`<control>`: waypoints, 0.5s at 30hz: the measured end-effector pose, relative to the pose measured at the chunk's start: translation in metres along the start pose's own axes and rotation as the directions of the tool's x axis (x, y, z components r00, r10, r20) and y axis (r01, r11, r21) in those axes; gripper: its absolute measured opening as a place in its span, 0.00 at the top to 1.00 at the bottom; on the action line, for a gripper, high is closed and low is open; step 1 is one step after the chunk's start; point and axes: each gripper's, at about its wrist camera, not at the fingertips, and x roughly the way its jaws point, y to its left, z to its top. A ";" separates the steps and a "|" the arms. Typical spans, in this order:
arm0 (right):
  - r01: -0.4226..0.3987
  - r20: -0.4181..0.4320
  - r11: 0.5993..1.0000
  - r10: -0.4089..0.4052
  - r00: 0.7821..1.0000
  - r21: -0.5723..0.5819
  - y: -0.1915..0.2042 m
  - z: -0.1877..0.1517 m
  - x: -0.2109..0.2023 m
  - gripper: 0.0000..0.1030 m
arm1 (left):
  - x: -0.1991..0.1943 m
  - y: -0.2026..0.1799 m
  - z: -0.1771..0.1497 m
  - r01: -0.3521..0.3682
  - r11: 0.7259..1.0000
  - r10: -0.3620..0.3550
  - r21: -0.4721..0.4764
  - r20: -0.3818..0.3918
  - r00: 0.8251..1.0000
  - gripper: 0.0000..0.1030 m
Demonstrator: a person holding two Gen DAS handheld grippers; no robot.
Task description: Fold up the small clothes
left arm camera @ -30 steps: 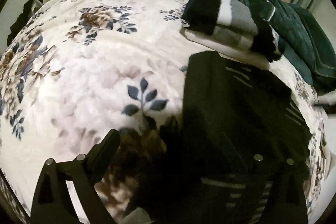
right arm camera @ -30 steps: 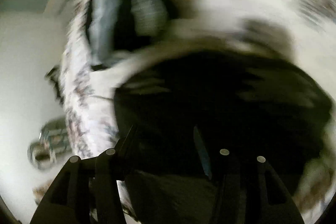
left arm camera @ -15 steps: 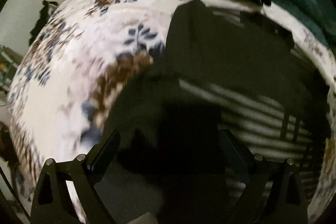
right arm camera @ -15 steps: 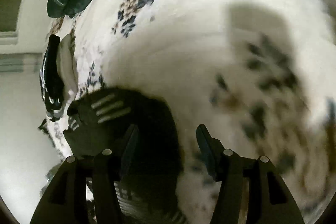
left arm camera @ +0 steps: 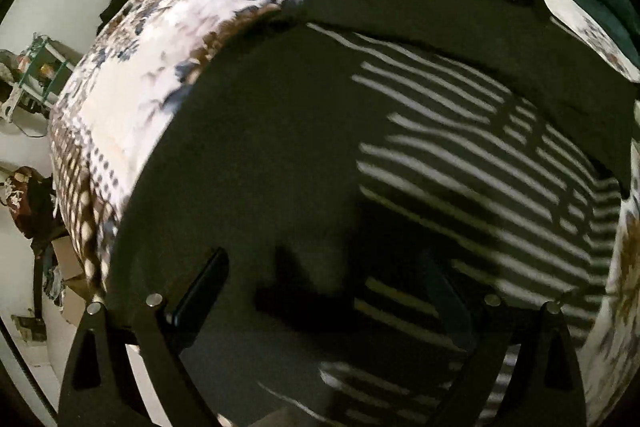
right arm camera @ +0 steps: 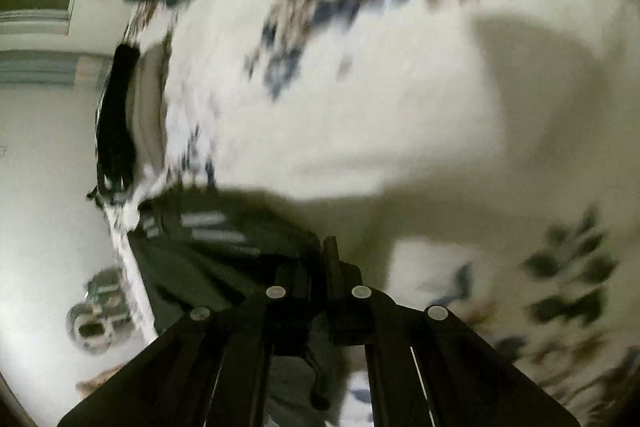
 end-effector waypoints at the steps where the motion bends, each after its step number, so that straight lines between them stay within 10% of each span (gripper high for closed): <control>1: 0.035 -0.003 0.999 -0.035 0.999 -0.009 0.001 0.006 0.005 0.96 | -0.001 -0.004 -0.004 0.007 1.000 -0.007 0.010 -0.002 1.000 0.06; 5: 0.156 -0.058 0.985 -0.161 0.985 -0.074 0.013 0.019 0.044 0.96 | -0.002 -0.020 -0.025 0.026 0.997 -0.023 0.072 -0.036 0.999 0.06; 10: 0.066 -0.165 0.998 -0.069 0.984 -0.021 0.005 0.019 0.043 0.88 | -0.023 -0.050 -0.077 0.152 0.976 -0.136 0.154 -0.114 0.984 0.07; 12: 0.040 -0.202 0.999 -0.045 0.978 -0.031 -0.005 0.008 0.028 0.60 | -0.030 -0.066 -0.104 0.206 0.959 -0.176 0.194 -0.161 0.971 0.07; 15: 0.014 -0.249 0.999 -0.025 0.968 -0.045 -0.020 -0.015 0.004 0.49 | -0.030 -0.099 -0.145 0.292 0.921 -0.228 0.258 -0.252 0.941 0.07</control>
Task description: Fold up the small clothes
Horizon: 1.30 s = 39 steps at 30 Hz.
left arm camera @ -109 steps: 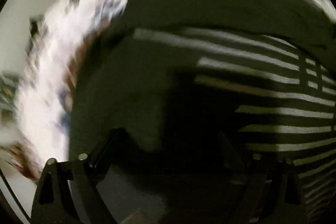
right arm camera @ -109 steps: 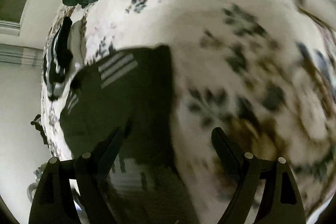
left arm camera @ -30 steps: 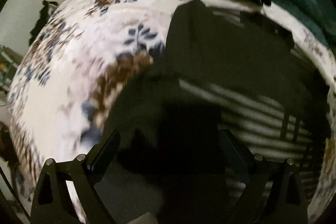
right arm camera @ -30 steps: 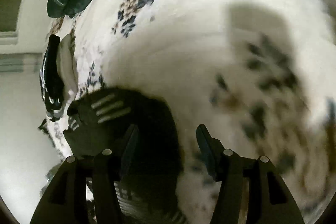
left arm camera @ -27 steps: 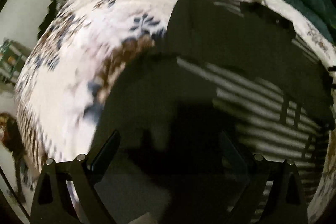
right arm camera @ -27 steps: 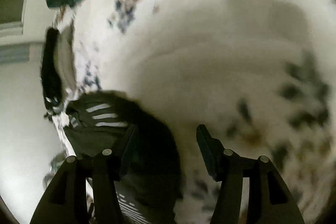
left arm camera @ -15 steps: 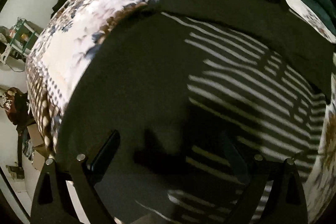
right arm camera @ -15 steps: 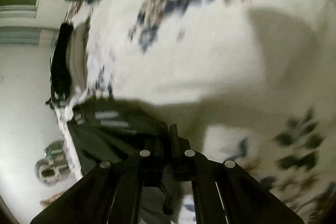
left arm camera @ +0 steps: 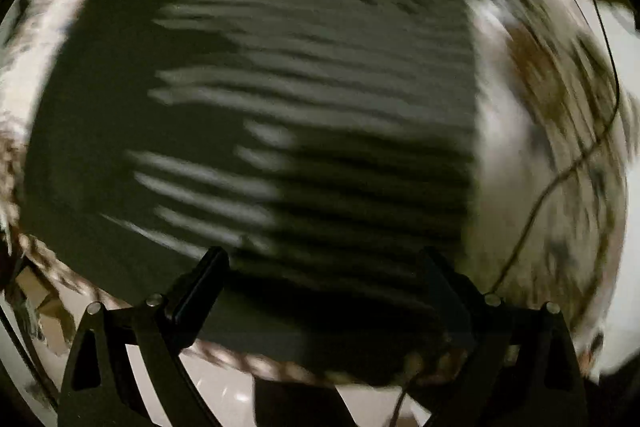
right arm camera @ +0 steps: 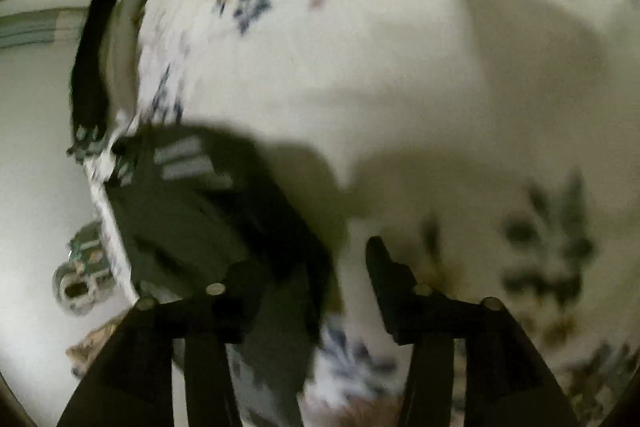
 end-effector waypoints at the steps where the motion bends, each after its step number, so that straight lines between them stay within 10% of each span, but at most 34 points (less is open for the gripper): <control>1: 0.000 -0.022 1.000 0.000 1.000 0.000 -0.006 -0.011 -0.005 0.49 | 0.005 -0.011 -0.005 0.019 0.999 -0.019 0.025 -0.011 1.000 0.07; 5: 0.011 -0.077 1.000 -0.011 0.997 0.004 -0.028 -0.055 -0.017 0.49 | 0.035 -0.061 -0.014 0.020 0.987 -0.018 0.157 -0.015 1.000 0.16; 10: -0.034 0.020 0.999 0.034 0.999 0.030 -0.056 -0.059 -0.030 0.49 | 0.035 -0.075 -0.003 -0.084 0.983 0.073 0.163 0.071 0.995 0.92; 20: -0.315 0.044 0.943 0.312 0.949 0.105 -0.032 0.023 0.039 0.49 | 0.001 -0.078 -0.021 -0.040 0.980 0.013 0.197 0.135 0.991 0.95; 22: -0.164 0.024 0.986 0.164 0.986 0.006 -0.008 0.021 0.047 0.84 | -0.002 -0.080 -0.023 -0.031 0.977 0.002 0.209 0.141 0.990 0.95; 24: 0.000 0.035 0.992 0.004 0.999 -0.123 0.021 0.015 0.042 0.92 | -0.004 -0.081 -0.020 -0.026 0.976 -0.005 0.216 0.141 0.990 0.95; 27: 0.012 0.128 1.000 -0.010 0.992 -0.013 0.004 0.029 0.015 0.93 | -0.002 -0.087 -0.022 -0.016 0.976 -0.015 0.215 0.142 0.990 0.95; 35: 0.081 0.035 0.996 -0.080 0.996 -0.025 0.023 0.033 0.021 0.91 | -0.018 -0.069 -0.021 0.012 0.978 -0.046 0.208 0.164 0.985 0.95; 39: 0.044 -0.054 0.999 -0.044 0.998 0.002 0.015 0.038 0.024 0.69 | -0.030 -0.057 -0.017 0.040 0.983 -0.074 0.178 0.188 0.979 0.95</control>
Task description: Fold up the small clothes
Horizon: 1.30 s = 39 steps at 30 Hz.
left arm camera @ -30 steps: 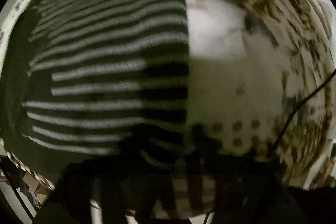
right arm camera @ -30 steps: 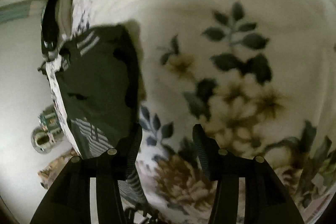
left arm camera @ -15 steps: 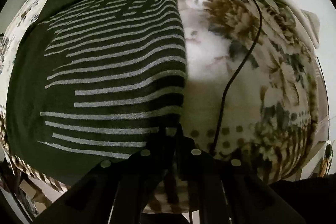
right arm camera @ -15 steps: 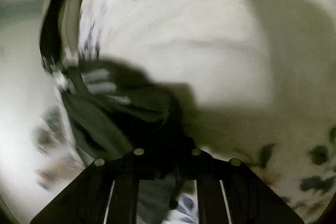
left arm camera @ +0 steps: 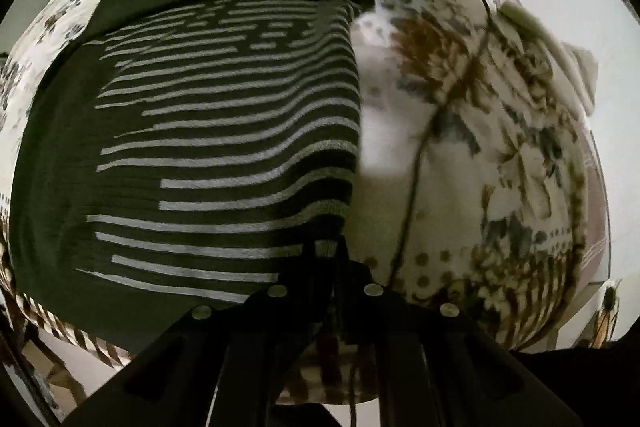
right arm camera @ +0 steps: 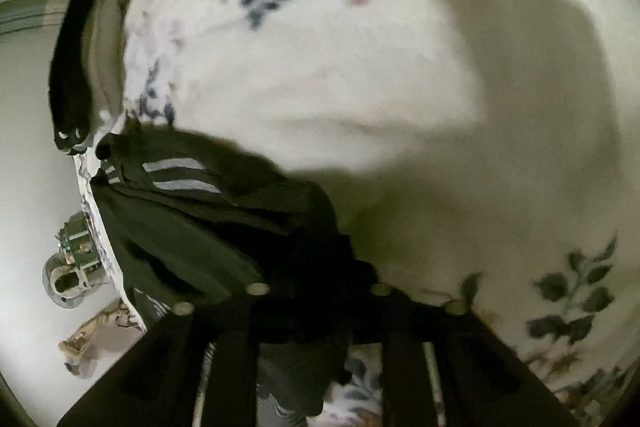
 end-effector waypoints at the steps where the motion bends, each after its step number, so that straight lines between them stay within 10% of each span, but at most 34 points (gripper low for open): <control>1: -0.038 0.000 0.999 0.038 0.999 0.023 -0.003 0.001 0.002 0.63 | -0.003 0.003 0.001 0.005 1.000 -0.005 -0.007 0.007 1.000 0.95; 4: -0.154 -0.005 0.985 0.155 0.988 0.075 -0.011 -0.002 0.016 0.56 | -0.010 0.011 0.003 0.017 1.000 -0.017 -0.021 0.024 1.000 0.95; 6: -0.147 0.058 0.985 0.142 0.988 0.090 -0.015 -0.009 0.016 0.87 | -0.017 0.019 0.005 0.032 0.999 -0.031 -0.040 0.031 0.999 0.95; 11: -0.061 0.138 0.998 0.059 0.989 0.008 0.039 -0.023 -0.010 0.90 | -0.055 0.062 0.014 0.090 0.987 -0.079 -0.134 0.085 0.993 0.95; 21: 0.240 0.199 0.946 -0.197 0.960 -0.220 0.296 -0.047 -0.037 0.91 | -0.125 0.215 0.019 0.219 0.931 -0.156 -0.292 0.223 0.962 0.95; 32: 0.507 0.207 0.836 -0.469 0.859 -0.210 0.541 -0.025 0.158 0.91 | -0.085 0.388 -0.036 0.297 0.812 -0.188 -0.501 0.257 0.948 0.98; 39: 0.300 0.061 0.943 -0.294 0.954 -0.144 0.549 -0.036 0.242 0.65 | -0.032 0.465 -0.084 0.226 0.699 -0.190 -0.679 0.128 0.973 0.91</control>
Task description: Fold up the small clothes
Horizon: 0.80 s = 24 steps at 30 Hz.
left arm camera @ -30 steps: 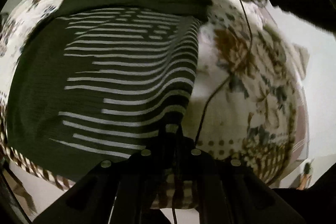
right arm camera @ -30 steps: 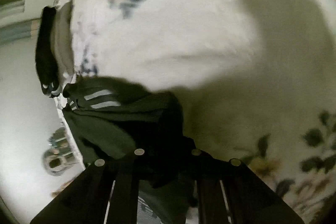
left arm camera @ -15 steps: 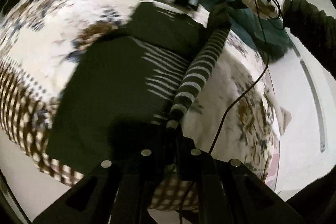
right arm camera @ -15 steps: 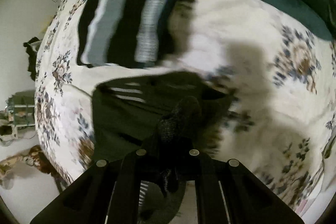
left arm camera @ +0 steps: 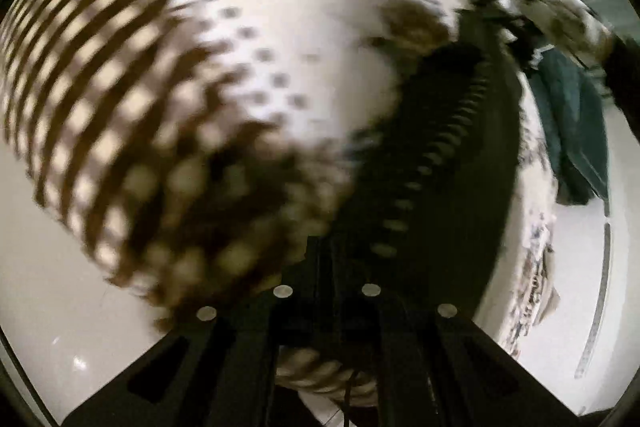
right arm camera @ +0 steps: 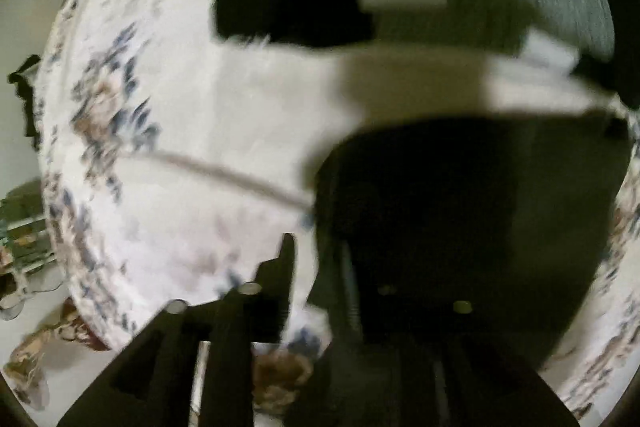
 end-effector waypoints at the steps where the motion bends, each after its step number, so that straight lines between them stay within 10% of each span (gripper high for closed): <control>1: -0.035 0.004 0.999 0.035 0.999 -0.013 -0.001 -0.017 -0.004 0.64 | -0.001 0.004 -0.002 -0.004 1.000 0.004 0.002 -0.005 1.000 0.80; 3: -0.091 -0.022 0.995 0.090 0.996 -0.038 -0.007 -0.060 -0.010 0.64 | -0.001 0.013 -0.004 -0.039 0.999 0.039 0.006 -0.028 0.999 0.49; 9: -0.160 -0.191 0.972 0.192 0.963 0.170 -0.061 -0.200 0.056 0.62 | 0.004 0.031 -0.002 -0.041 0.999 0.041 0.004 -0.051 0.998 0.45; 14: -0.426 -0.176 0.792 0.540 0.823 0.437 -0.051 -0.261 0.118 0.54 | -0.008 0.019 0.002 -0.072 0.997 0.073 0.034 -0.033 0.997 0.45; 16: -0.585 -0.196 0.709 0.687 0.700 0.394 -0.028 -0.274 0.115 0.56 | -0.017 0.011 0.004 -0.087 0.994 0.088 0.063 -0.015 0.996 0.45; 17: -0.614 -0.198 0.688 0.712 0.674 0.386 -0.027 -0.281 0.108 0.56 | -0.019 0.007 0.007 -0.091 0.993 0.092 0.075 -0.011 0.996 0.45; 21: -0.515 -0.108 0.826 0.547 0.830 0.228 -0.077 -0.304 0.058 0.55 | -0.021 -0.027 0.010 -0.079 0.983 0.081 0.166 -0.010 0.997 0.45; 24: -0.447 -0.057 0.868 0.468 0.882 0.215 -0.135 -0.334 0.036 0.52 | -0.007 -0.054 0.005 -0.064 0.966 0.077 0.249 -0.042 0.996 0.45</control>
